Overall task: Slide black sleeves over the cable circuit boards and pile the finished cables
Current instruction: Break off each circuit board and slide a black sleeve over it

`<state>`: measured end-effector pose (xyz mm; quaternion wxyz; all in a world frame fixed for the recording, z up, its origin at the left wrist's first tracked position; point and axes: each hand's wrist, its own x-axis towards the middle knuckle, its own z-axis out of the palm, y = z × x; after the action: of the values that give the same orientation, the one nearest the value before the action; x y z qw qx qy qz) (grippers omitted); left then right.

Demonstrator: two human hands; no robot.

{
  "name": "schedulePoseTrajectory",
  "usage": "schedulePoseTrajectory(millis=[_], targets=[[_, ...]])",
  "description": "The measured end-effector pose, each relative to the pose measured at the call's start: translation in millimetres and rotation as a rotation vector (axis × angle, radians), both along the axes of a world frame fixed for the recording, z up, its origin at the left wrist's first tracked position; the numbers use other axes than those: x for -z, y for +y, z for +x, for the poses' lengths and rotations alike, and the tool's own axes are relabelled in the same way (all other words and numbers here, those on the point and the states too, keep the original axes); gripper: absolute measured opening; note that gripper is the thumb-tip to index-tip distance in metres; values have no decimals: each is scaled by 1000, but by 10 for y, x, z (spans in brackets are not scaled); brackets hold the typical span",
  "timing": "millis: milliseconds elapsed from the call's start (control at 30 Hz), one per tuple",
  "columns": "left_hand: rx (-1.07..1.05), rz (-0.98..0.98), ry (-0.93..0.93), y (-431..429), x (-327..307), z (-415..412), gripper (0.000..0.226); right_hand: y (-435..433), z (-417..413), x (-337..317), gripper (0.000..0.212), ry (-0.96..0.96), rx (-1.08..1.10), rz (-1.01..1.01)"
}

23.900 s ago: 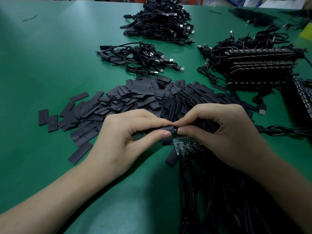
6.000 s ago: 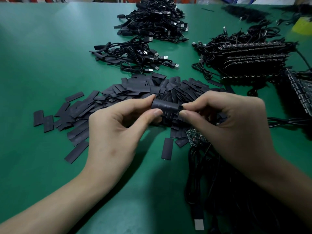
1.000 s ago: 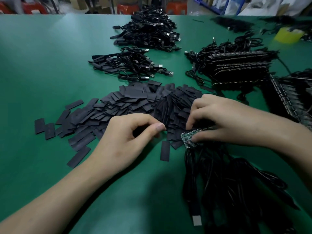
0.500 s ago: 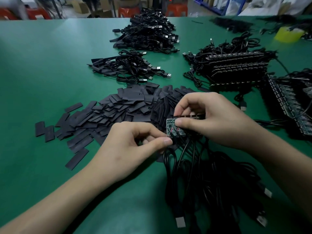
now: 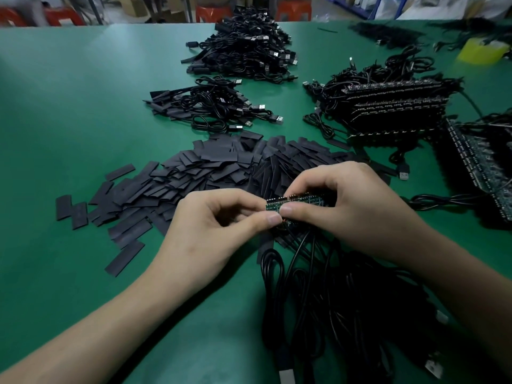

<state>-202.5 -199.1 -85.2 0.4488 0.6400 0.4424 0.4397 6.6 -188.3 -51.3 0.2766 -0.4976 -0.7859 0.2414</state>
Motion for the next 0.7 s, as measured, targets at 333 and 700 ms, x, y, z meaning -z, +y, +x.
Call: schedulePoseTrajectory(millis=[333, 700], targets=[[131, -84, -135, 3, -48, -1, 9, 40, 66, 71, 4, 128, -135, -88], [140, -167, -253, 7, -64, 6, 5, 82, 99, 57, 3, 358, -270, -204]])
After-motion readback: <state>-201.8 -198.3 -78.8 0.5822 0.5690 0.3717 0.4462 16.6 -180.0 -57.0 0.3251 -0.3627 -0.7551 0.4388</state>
